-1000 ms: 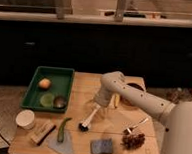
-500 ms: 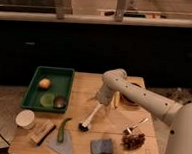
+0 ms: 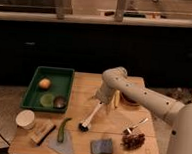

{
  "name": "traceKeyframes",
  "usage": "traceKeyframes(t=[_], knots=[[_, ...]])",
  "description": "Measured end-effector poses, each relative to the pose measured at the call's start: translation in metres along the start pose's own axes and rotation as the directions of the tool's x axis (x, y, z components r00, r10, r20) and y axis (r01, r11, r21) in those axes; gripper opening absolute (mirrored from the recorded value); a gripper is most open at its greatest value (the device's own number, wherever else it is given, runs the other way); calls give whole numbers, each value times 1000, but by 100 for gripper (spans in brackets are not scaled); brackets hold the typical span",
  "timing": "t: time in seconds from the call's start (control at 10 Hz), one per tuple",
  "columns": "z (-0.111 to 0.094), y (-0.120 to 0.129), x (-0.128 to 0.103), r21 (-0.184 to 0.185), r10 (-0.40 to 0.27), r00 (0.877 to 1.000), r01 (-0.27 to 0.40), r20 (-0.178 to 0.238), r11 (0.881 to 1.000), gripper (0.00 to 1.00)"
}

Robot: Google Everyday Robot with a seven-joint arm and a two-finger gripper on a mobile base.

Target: Place brush in table surface

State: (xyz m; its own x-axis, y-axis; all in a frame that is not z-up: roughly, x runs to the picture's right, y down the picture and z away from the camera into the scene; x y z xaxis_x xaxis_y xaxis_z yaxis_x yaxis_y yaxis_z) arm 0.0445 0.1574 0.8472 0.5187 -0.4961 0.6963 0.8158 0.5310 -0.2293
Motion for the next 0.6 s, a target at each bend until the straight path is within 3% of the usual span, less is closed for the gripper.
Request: traceKeyframes(t=[0.6], knots=[[-2,-2,0,1,-6,1000,6,-4,1000,80]])
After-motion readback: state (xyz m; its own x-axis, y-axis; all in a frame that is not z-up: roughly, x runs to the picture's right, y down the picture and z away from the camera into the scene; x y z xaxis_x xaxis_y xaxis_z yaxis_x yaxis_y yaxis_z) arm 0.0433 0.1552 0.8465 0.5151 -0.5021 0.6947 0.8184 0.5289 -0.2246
